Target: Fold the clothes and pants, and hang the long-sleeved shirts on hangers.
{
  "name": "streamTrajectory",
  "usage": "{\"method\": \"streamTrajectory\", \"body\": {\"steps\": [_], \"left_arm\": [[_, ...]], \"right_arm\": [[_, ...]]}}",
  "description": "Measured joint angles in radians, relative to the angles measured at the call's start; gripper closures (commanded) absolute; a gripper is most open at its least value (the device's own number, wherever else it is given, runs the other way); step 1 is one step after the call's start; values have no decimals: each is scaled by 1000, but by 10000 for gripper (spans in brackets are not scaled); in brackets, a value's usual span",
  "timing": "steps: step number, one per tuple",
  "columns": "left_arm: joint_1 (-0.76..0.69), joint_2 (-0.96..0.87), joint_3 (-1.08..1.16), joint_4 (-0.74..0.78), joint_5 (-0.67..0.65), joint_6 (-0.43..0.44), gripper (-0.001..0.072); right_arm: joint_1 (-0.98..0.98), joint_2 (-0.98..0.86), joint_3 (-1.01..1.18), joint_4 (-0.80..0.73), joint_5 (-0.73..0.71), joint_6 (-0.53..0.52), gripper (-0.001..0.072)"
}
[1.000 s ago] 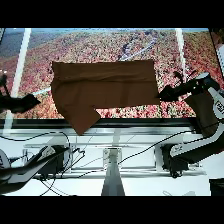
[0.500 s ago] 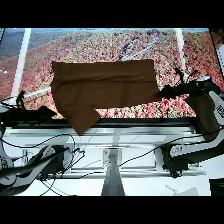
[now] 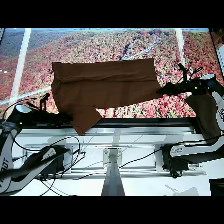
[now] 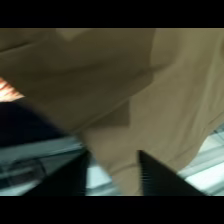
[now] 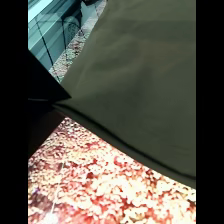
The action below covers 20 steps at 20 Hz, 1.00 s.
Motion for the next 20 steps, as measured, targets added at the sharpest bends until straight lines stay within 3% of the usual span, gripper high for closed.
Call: {"method": "streamTrajectory", "body": {"steps": [1,2,6,12,16,20], "left_arm": [[-23,-9,-2,-6,25,0,668],[-41,-16,-2,-9,50,2,687],[-72,-27,44,-18,80,15,688],[-60,-31,294,-87,-63,217,690],[-48,-37,426,-179,137,265,691],[-100,-115,468,-280,443,282,692]], "right_arm": [[0,1,0,2,0,0,701],[0,1,0,2,0,0,701],[0,5,0,4,22,-1,701],[0,81,0,71,61,-22,701],[38,127,0,274,17,-18,701],[179,141,2,371,-266,78,701]]}}
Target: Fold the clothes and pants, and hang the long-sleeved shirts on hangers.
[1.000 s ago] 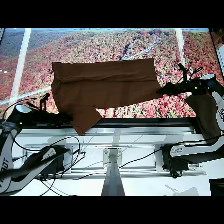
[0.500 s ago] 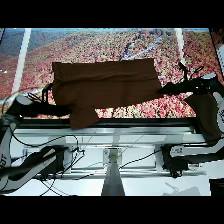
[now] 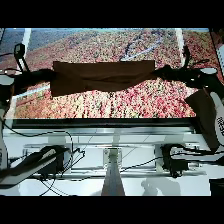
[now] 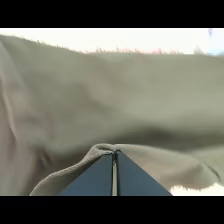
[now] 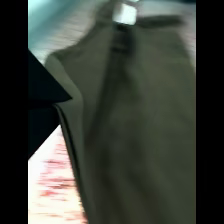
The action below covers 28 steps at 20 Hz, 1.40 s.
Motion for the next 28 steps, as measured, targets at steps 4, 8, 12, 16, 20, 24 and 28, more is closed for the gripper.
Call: {"method": "streamTrajectory", "body": {"steps": [4,8,12,16,20,24,28], "left_arm": [[-60,-162,86,-108,227,6,691],[-110,-359,253,-147,292,6,691],[-151,-486,366,-160,322,6,658],[-164,-528,401,-164,349,6,1],[-126,-498,411,-135,304,2,10],[-4,-473,423,-85,108,-91,8],[121,-517,472,33,-175,-184,4]], "right_arm": [[129,-8,40,35,-373,109,702],[187,-96,141,46,-566,162,702],[201,-200,228,50,-661,180,632],[204,-255,261,38,-700,187,16],[196,-270,270,-16,-659,188,17],[167,-274,273,-105,-561,190,21],[148,-275,273,-164,-497,190,23]]}}
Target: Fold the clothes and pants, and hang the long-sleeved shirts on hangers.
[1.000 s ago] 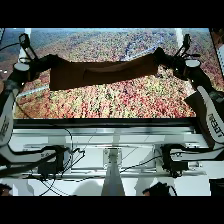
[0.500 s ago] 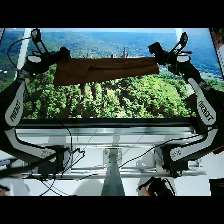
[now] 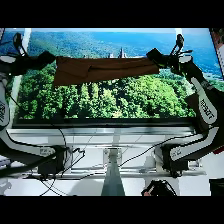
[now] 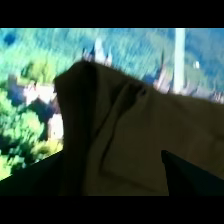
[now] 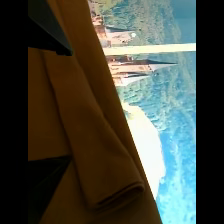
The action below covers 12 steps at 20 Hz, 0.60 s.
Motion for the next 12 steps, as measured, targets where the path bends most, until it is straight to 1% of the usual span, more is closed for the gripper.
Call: {"method": "streamTrajectory", "body": {"steps": [3,6,10,11,12], "left_arm": [[45,-55,19,39,-125,-38,4],[53,-118,26,9,-193,-39,3],[22,-183,30,-98,-224,52,7],[8,-193,31,-117,-223,71,25],[-8,-202,31,-133,-211,89,78]], "right_arm": [[-5,0,0,-17,21,0,24],[-7,0,0,-21,37,0,24],[-7,0,1,-22,108,0,24],[-7,0,1,-22,126,0,24],[-7,0,1,-23,143,0,24]]}}
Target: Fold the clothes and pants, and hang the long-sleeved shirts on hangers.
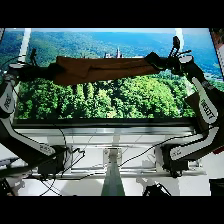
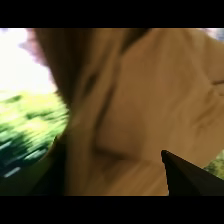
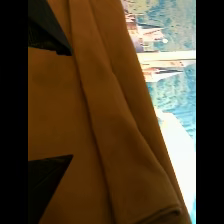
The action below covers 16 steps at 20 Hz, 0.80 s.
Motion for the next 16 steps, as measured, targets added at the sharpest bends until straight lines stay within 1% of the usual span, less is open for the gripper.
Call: {"method": "streamTrajectory", "body": {"steps": [1,2,3,4,5,6,7,8,9,10,13,16], "left_arm": [[-18,-6,0,-9,21,8,222],[-35,-11,0,-9,51,18,444],[-52,-14,0,-6,86,22,645],[-70,-18,3,-3,112,30,689],[-83,-18,11,-7,129,37,689],[-95,-16,22,-13,147,47,690],[-101,-10,35,-11,148,50,691],[-108,3,53,-1,145,53,692],[-111,21,68,19,132,53,692],[-115,45,82,59,113,45,692],[-118,155,106,203,14,-18,692],[-114,296,115,288,-161,-76,691]], "right_arm": [[0,0,0,0,17,0,25],[0,0,0,0,32,0,29],[0,0,2,-1,51,-2,94],[0,0,6,-1,71,-8,159],[0,0,16,-2,95,-24,200],[0,0,29,-2,124,-44,220],[0,0,48,-2,156,-63,254],[2,0,71,-3,189,-77,381],[6,0,93,-2,213,-85,593],[14,0,115,-3,234,-91,700],[76,0,174,-2,276,-100,700],[191,-2,202,-8,230,-62,701]]}}
